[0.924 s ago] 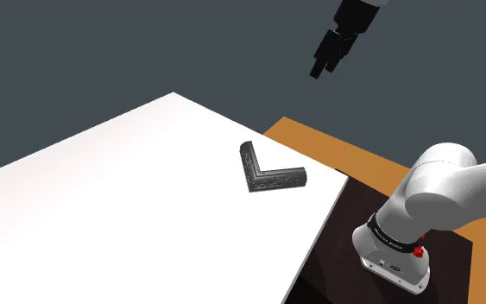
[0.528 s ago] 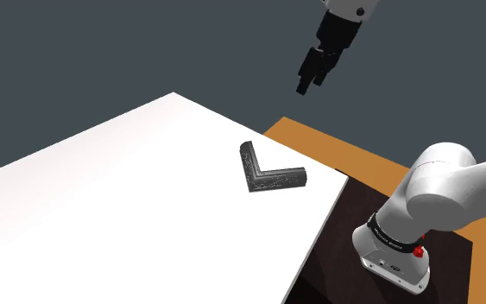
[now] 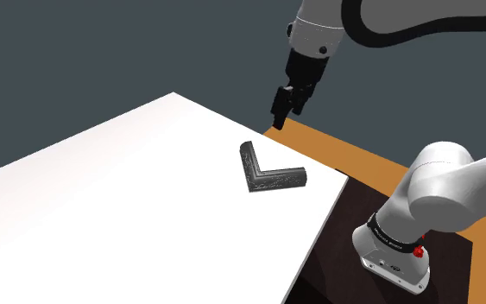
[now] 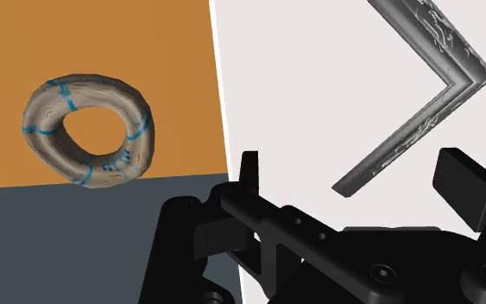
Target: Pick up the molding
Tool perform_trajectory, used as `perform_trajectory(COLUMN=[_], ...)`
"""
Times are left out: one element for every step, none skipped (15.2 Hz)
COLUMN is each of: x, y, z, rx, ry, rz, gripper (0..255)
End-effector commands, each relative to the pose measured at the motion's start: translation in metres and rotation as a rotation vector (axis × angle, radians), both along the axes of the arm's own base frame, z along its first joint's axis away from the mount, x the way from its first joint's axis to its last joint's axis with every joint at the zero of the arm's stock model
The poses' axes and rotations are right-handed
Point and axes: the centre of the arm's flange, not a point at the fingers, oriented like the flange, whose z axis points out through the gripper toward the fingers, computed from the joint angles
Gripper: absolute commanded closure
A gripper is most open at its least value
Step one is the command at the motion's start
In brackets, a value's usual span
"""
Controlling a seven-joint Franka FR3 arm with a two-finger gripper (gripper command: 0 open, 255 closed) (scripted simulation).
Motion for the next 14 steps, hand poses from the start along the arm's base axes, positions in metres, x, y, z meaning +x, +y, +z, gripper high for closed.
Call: perform_trajectory(x=[0.004, 0.004, 0.005, 0.006, 0.006, 0.006, 0.006, 0.006, 0.006, 0.006, 0.006, 0.006, 0.006, 0.006], y=[0.026, 0.038, 0.050, 0.062, 0.074, 0.086, 0.098, 0.110, 0.121, 0.127, 0.127, 0.127, 0.127, 0.127], z=[-0.011, -0.018, -0.024, -0.031, -0.038, -0.045, -0.052, -0.059, -0.066, -0.070, -0.075, -0.080, -0.086, -0.091], rx=[-0.010, -0.015, -0.020, -0.025, -0.030, -0.036, -0.041, -0.046, -0.051, -0.053, -0.053, -0.053, -0.053, -0.053], ry=[0.022, 0.033, 0.044, 0.055, 0.066, 0.077, 0.087, 0.098, 0.109, 0.114, 0.114, 0.114, 0.114, 0.114], rz=[0.007, 0.012, 0.016, 0.020, 0.024, 0.028, 0.032, 0.037, 0.041, 0.043, 0.043, 0.043, 0.043, 0.043], gripper=[0, 0, 0, 0, 0, 0, 0, 0, 0, 0, 0, 0, 0, 0])
